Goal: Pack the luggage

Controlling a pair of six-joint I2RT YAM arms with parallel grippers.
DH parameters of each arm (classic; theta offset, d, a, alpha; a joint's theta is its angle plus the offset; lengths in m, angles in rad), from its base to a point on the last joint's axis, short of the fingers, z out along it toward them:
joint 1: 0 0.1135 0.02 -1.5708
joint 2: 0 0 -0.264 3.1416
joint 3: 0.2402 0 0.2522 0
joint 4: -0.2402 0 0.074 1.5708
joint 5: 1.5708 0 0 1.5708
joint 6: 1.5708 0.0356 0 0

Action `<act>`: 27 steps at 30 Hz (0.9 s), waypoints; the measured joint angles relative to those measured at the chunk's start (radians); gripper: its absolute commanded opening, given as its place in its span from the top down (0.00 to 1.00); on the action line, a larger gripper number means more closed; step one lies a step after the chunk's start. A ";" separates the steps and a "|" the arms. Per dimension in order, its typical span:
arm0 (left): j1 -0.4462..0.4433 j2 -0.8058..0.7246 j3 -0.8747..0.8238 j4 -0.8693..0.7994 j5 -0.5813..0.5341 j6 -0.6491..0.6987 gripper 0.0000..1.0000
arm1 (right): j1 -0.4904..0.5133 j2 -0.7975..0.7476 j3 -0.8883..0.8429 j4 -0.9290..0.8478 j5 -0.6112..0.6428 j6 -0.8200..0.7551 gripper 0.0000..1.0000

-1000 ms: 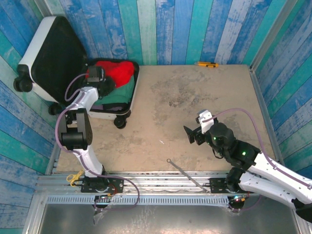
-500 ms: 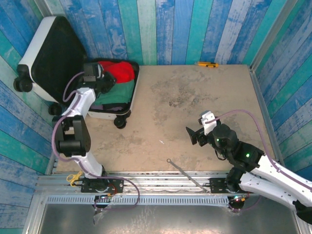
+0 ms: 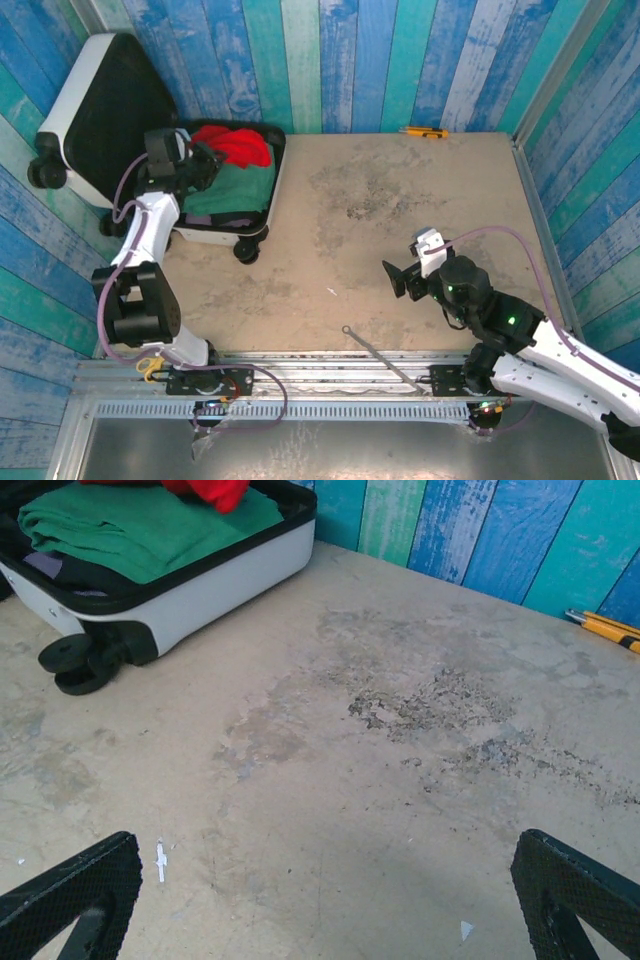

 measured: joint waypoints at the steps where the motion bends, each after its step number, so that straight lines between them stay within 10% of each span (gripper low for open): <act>1: 0.004 -0.008 -0.004 0.000 0.002 -0.003 1.00 | 0.000 -0.004 0.000 -0.003 0.000 0.000 0.02; 25: 0.089 -0.251 -0.230 -0.005 0.047 -0.079 1.00 | 0.000 0.098 -0.013 0.040 -0.038 -0.018 0.01; 26: 0.095 -0.256 -0.240 -0.005 0.047 -0.084 0.94 | 0.000 0.103 -0.013 0.042 -0.042 -0.018 0.01; 27: 0.100 -0.261 -0.250 -0.006 0.047 -0.091 0.64 | 0.000 0.106 -0.013 0.042 -0.045 -0.018 0.01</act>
